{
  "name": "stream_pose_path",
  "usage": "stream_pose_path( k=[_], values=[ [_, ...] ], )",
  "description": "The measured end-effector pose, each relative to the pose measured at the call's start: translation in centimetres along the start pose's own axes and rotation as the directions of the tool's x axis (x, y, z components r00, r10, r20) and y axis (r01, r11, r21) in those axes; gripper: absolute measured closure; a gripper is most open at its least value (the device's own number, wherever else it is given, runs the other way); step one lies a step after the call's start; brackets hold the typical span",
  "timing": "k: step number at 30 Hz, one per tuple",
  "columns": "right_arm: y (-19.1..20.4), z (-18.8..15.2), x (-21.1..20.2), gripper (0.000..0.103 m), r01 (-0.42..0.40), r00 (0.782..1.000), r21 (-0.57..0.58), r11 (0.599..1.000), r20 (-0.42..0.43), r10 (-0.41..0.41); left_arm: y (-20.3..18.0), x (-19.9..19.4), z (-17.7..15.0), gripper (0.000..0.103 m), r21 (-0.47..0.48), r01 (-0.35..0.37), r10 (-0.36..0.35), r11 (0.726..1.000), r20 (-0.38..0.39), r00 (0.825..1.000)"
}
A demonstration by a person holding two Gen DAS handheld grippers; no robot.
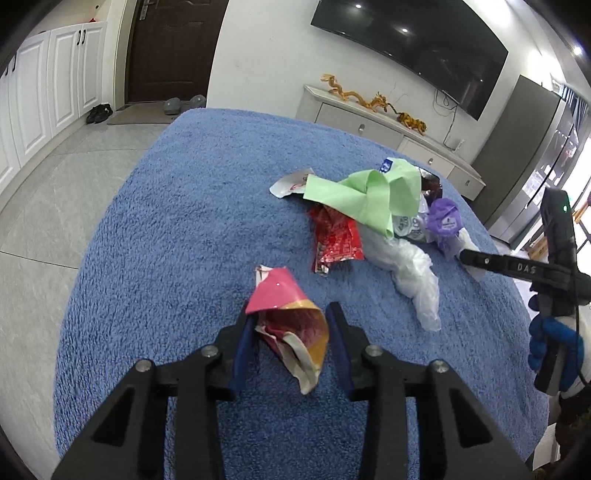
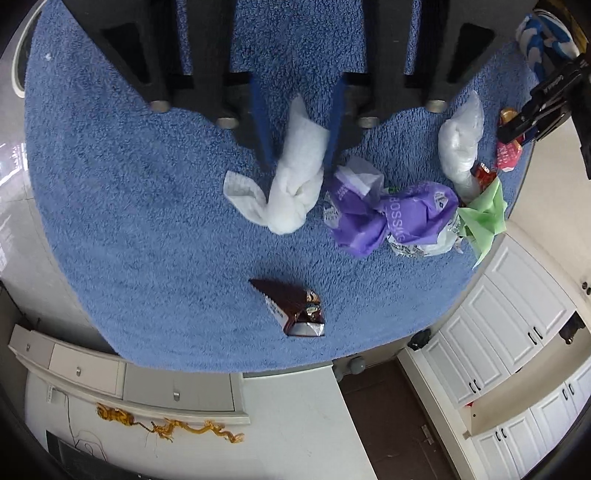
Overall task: Collect trash
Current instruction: 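Grasp the pink-and-gold bag with the left gripper while the right grasps the white tissue, then carry the bag and tissue to the bin and release both grippers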
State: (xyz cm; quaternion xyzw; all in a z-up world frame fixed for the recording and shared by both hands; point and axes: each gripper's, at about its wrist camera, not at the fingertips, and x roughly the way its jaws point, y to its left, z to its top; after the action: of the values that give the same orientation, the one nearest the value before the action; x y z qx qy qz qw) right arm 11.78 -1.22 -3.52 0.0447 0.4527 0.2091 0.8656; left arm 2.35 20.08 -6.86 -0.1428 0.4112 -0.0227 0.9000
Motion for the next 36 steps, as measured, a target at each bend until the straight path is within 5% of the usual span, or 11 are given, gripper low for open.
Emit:
stream_pose_path(
  k=[19,28,36],
  values=[
    [-2.1,-6.1,-12.0,0.093,-0.102,0.974,0.001,0.995,0.205,0.099,-3.6,-7.4,0.4,0.072,0.055,0.015,-0.022,0.998,0.134,0.991],
    [-9.2,-10.8,-21.2,0.093,-0.019,0.933,0.126,0.992,0.358,-0.028,-12.6,-9.4,2.0,0.072,0.174,0.135,-0.162,0.975,0.147,0.976],
    [-17.4,-15.9,-26.0,0.093,0.076,0.904,0.284,0.956,0.384,-0.186,-25.3,-7.2,2.3,0.072,0.291,0.305,-0.330,0.907,0.037,0.943]
  ],
)
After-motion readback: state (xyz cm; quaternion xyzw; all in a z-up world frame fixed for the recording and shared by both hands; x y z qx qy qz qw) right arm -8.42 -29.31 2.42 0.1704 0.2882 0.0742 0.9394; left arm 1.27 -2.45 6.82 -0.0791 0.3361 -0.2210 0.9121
